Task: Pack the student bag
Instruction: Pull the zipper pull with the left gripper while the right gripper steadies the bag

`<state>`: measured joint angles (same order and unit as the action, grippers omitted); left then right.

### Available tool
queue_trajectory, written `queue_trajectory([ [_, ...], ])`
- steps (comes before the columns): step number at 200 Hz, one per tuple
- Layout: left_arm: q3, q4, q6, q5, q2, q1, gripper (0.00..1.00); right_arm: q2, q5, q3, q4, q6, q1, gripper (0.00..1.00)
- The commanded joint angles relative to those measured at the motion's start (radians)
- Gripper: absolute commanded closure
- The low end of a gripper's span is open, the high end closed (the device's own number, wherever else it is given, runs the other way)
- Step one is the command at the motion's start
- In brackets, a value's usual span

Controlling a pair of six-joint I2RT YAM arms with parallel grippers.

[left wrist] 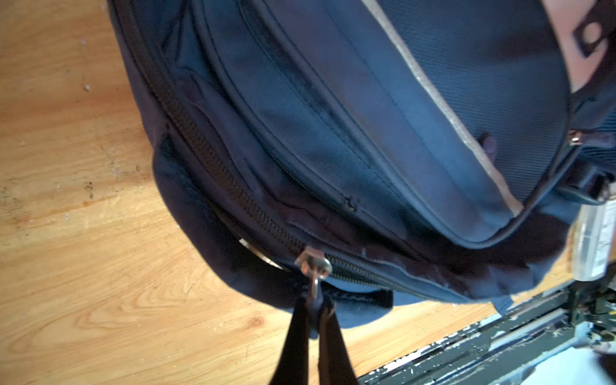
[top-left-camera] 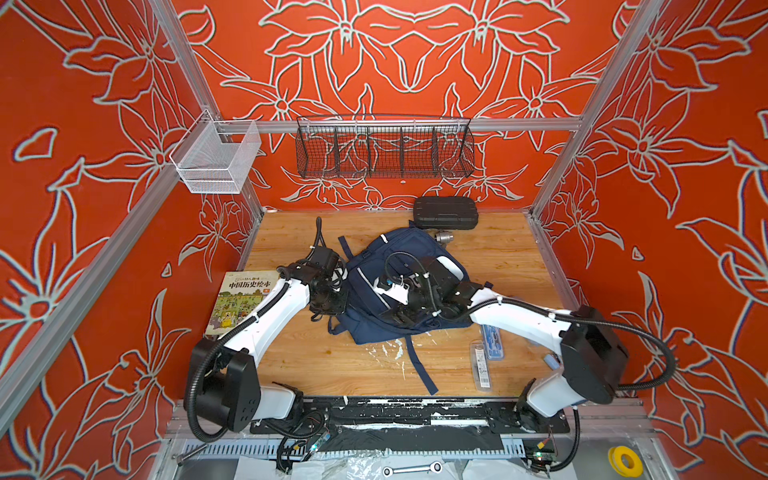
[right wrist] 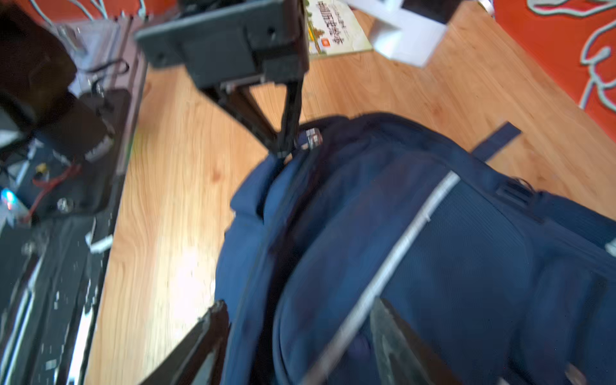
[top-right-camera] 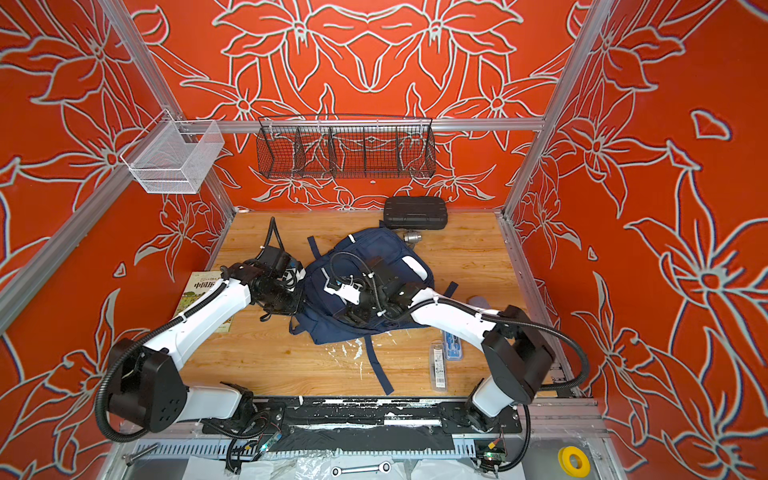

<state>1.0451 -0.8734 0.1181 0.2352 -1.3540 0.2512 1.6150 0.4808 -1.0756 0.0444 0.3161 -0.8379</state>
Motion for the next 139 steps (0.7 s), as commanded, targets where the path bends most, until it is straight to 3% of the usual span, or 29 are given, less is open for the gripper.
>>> queue_trajectory([
  [1, -0.001, 0.011, 0.018, 0.045, 0.034, 0.011, 1.0, 0.084, 0.026, -0.049, -0.058, -0.12, -0.035, 0.29],
  [45, 0.01, 0.013, 0.025, 0.068, 0.035, 0.026, 1.0, 0.181, 0.075, -0.089, -0.141, -0.155, -0.055, 0.34],
  [62, 0.018, 0.011, 0.016, 0.076, 0.033, 0.026, 1.0, 0.213, 0.078, -0.114, -0.115, -0.147, -0.055, 0.49],
  [84, 0.034, -0.02, -0.017, 0.053, 0.022, 0.025, 1.0, 0.203, 0.055, -0.09, -0.105, -0.112, -0.055, 0.81],
  [104, 0.06, -0.055, -0.06, 0.022, -0.004, 0.02, 1.0, 0.156, 0.016, -0.041, -0.101, -0.045, -0.055, 1.0],
  [123, 0.092, -0.088, -0.1, -0.011, -0.04, 0.008, 1.0, 0.118, 0.005, -0.02, -0.046, 0.031, -0.055, 1.0],
  [139, 0.121, -0.098, -0.133, -0.036, -0.068, -0.007, 1.0, 0.085, 0.061, -0.004, 0.001, 0.097, -0.055, 1.0],
])
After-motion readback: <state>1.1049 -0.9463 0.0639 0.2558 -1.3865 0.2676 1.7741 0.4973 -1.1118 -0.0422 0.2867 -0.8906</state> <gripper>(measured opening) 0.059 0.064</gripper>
